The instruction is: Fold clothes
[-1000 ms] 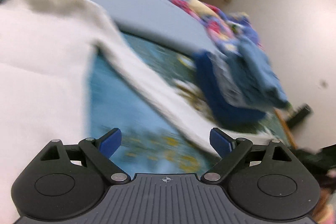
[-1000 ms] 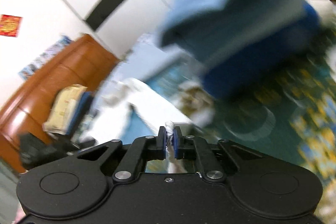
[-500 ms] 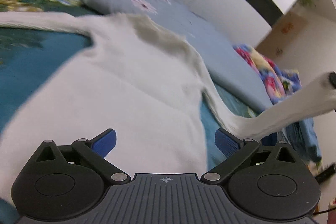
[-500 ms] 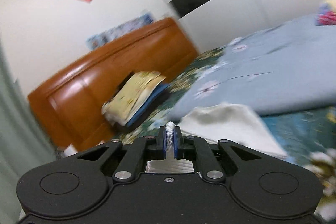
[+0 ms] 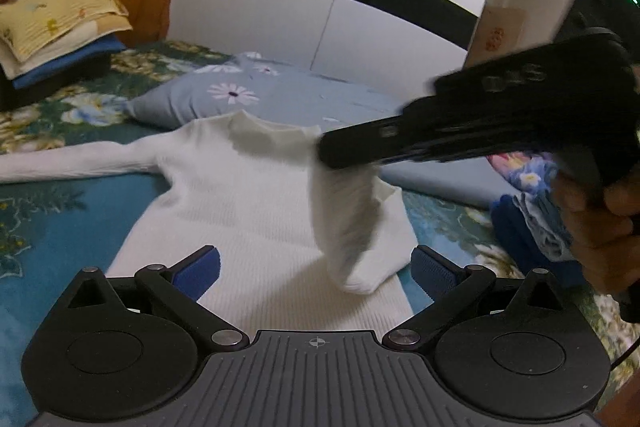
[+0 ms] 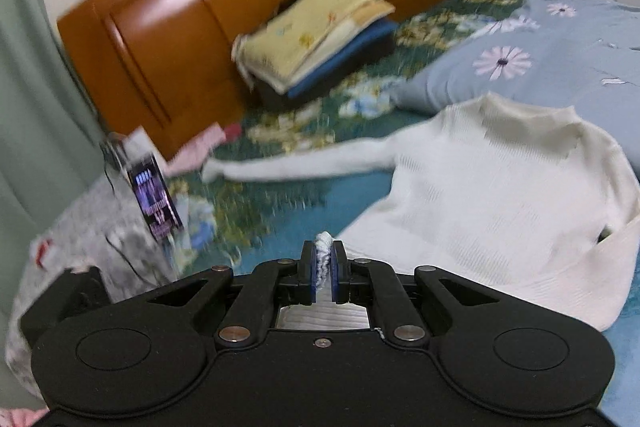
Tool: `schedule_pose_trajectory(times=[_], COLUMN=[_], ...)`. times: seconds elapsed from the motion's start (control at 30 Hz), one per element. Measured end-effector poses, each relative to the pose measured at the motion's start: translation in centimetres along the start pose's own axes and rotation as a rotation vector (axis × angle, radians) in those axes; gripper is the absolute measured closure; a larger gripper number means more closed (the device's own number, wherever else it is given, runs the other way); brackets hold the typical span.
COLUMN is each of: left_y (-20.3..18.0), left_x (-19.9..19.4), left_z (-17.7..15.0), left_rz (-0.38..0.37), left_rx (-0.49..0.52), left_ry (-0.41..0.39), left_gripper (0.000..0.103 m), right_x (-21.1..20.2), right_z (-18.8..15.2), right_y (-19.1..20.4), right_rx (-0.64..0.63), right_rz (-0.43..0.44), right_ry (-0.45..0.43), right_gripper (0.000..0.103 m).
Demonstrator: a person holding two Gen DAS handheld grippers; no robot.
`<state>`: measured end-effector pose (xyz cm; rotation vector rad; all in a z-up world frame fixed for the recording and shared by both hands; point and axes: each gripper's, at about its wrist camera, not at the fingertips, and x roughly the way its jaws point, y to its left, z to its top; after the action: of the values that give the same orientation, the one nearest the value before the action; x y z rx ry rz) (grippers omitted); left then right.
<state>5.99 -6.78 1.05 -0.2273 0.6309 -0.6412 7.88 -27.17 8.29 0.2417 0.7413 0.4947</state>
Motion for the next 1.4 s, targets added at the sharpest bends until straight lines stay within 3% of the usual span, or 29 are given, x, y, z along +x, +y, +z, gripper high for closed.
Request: schedule_pose_trajectory(times=[0.07,0.13,0.27,0.33,0.4,0.6,0.67,0.73,0.9,1.03,1.17,1.27,1.4], left_y=[-0.2,-0.3,-0.7,-0.5,-0.4,1.5,2.1,2.5,3.3,4.5,4.5,3.8,3.9], left_x=[0.3,0.5,1.0,1.1,1.2,0.5,0.0,-0.3,-0.9,-1.5,-2.0,-2.7,-3.1], left_z=[-0.3,-0.7,-1.3,-1.5,-1.7,-2.1,-1.9,-1.5,-0.8,-0.3,1.0,2.6,3.5], left_rz=[0.005,0.009,0.018,0.021,0.039,0.067,0.065,0.064,0.068,0.046,0.013,-0.035,-0.018], left_rx=[0.006,0.013,0.025,0.010,0.007,-0.083,-0.100,-0.114,-0.140,-0.206,-0.226,-0.221,-0.211], left_ry=[-0.005,-0.011,-0.022,-0.025,-0.018,-0.033,-0.042,-0.050,-0.057,-0.061,-0.068,-0.090,-0.105], left_gripper=[0.011,0.038,0.064,0.087,0.096,0.097,0.097,0.097,0.097,0.097,0.097,0.097,0.097], right_x=[1.2,1.8,2.3,2.6,3.1,2.5,1.0,-0.8,-5.2,-6.5,-5.8,-4.0,-1.5], right_z=[0.0,-0.1,-0.6,-0.9,-1.1,-2.0,-2.3,-2.7,-4.5,-7.0,-8.6,-8.9,-9.3], right_y=[0.3,0.3,0.2,0.2,0.1,-1.4,-2.6,-4.5,-10.4,-15.1,-18.8,-20.9,-22.6], right_rx=[-0.003,-0.001,0.006,0.005,0.013,0.064,0.081,0.122,0.249,0.357,0.477,0.577,0.677], right_rz=[0.000,-0.003,0.000,-0.002,0.001,0.024,0.013,-0.028,-0.169,-0.303,-0.310,-0.254,-0.217], right_ry=[0.028,0.050,0.078,0.087,0.092,0.079,0.037,-0.014,-0.122,-0.122,-0.131,-0.130,-0.135], right_gripper=[0.094,0.094,0.094,0.094,0.094,0.084,0.074,0.069,0.069,0.067,0.067,0.067,0.067])
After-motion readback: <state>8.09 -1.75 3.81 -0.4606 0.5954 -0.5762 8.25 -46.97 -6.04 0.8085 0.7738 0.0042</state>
